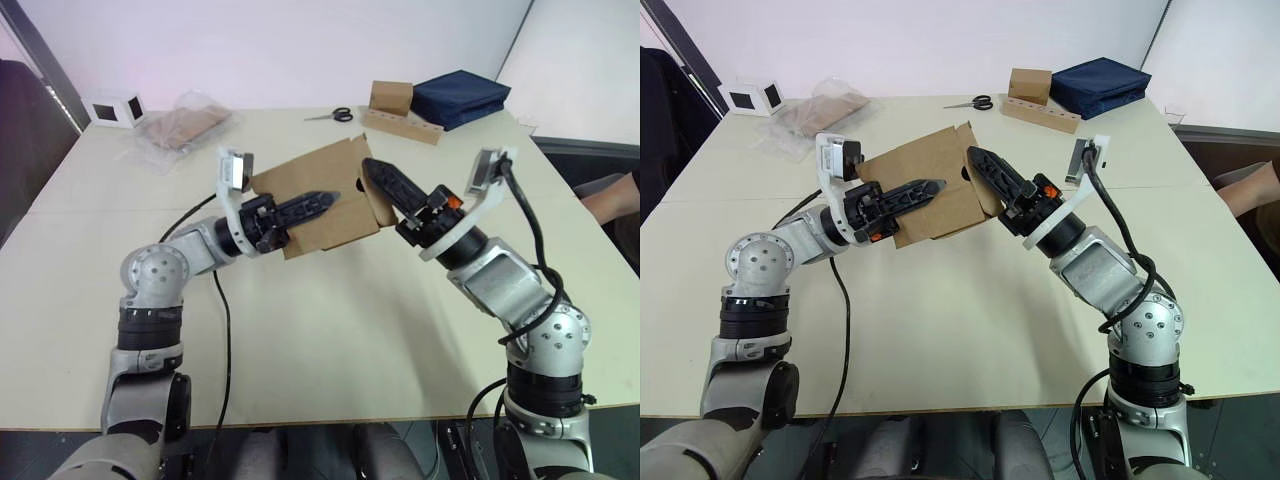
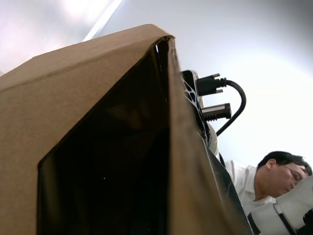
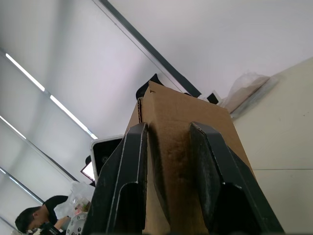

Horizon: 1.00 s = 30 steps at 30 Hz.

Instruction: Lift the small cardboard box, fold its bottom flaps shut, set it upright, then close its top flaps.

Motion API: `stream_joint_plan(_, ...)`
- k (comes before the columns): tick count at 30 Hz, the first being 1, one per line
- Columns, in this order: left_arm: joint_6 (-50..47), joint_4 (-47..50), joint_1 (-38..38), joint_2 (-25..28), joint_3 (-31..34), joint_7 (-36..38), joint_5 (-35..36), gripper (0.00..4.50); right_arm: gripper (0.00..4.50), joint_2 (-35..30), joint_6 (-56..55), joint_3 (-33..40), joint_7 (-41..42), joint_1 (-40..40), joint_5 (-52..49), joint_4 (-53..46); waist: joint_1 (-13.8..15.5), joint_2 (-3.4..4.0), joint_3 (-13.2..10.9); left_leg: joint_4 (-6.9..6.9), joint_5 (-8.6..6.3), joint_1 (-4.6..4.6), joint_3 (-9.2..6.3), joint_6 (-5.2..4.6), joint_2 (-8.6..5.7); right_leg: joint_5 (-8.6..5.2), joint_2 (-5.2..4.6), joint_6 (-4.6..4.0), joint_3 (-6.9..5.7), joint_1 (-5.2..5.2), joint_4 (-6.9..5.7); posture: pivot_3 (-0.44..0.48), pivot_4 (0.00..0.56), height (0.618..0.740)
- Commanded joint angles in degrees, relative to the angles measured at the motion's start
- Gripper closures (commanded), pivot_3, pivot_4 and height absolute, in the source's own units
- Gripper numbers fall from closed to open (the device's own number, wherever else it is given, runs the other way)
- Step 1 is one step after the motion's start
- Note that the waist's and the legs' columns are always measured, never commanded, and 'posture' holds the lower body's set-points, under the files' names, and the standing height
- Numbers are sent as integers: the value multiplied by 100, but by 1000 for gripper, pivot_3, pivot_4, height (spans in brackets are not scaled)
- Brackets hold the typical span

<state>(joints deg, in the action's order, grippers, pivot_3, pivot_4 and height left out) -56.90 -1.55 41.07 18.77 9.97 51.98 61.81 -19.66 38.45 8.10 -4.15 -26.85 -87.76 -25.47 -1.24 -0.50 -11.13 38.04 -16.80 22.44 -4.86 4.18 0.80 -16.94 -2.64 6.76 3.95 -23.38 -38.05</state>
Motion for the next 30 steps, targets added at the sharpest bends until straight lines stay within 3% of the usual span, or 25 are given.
stream_joint_plan(1, 13, 147, 118, -89, 45, -14, 166, 4500, 3164, 84, -25, -113, 36, -30, 37, -263, 0, 0, 0, 0, 0, 0, 0, 0, 0, 0, 0, 0, 0, 0, 0, 0, 150, 740)
stream_joint_plan(30, -233, 228, 114, -120, 180, -146, 453, 4500, 3164, 80, -41, -72, -33, -216, 430, -172, -1, 0, 0, 0, 0, 0, 0, 0, 0, 0, 0, 0, 0, 0, 0, 0, 150, 740)
